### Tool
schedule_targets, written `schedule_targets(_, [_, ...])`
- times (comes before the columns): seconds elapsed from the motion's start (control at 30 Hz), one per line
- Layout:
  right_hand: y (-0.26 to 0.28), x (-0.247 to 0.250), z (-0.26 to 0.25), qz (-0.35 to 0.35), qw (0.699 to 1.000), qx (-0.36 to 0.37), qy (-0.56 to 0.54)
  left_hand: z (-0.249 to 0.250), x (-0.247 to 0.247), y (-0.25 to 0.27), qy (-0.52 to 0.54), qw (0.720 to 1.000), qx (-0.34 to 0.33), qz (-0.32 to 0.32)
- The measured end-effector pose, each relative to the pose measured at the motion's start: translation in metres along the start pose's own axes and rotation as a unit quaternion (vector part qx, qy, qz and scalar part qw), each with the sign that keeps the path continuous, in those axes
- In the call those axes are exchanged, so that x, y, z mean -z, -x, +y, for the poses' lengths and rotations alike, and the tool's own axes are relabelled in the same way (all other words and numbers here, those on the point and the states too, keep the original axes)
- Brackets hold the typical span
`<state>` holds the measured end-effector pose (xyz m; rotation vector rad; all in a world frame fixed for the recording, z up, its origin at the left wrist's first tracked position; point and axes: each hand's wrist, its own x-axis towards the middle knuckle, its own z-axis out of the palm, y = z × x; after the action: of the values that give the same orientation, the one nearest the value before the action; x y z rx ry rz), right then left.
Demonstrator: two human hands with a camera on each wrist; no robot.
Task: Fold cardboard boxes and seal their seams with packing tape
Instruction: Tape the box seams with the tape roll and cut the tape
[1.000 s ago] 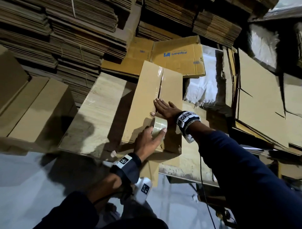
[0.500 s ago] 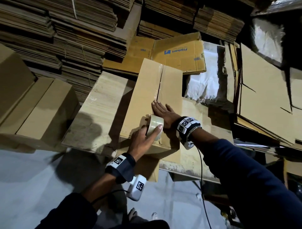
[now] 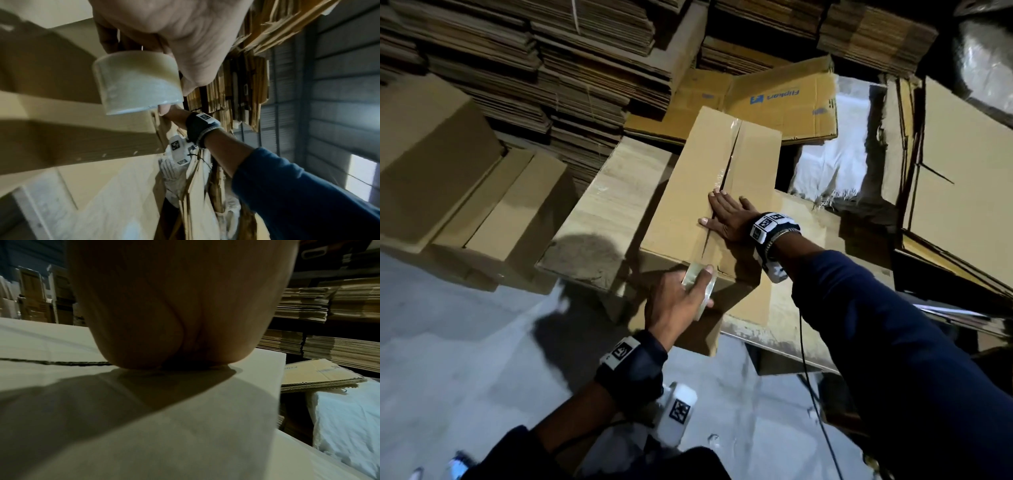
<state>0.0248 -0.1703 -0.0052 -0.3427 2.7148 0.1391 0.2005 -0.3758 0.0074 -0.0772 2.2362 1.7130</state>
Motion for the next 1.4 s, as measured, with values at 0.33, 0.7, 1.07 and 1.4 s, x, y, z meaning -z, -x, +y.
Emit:
schedule_targets(0.33, [0.010,-0.003,-0.016,-0.015,1.000,-0.026,0.004,-0.046,-0.004,0.006,0.094,0.993,0.064,-0.034])
schedule_targets(0.7, [0.067,-0.036,-0.034,-0.008,0.997,0.047,-0.063,-0.037,-0.020,-0.040,0.157,0.986,0.029,-0.046])
schedule_targets(1.07, [0.040,-0.051,0.002,0.153,0.988,0.016,0.003,-0.022,-0.034,-0.094,0.188,0.978,0.035,-0.087])
schedule_targets(1.4, [0.024,-0.049,0.004,0.178,0.984,-0.018,0.016,-0.031,-0.049,-0.138,0.163,0.976,0.136,-0.039])
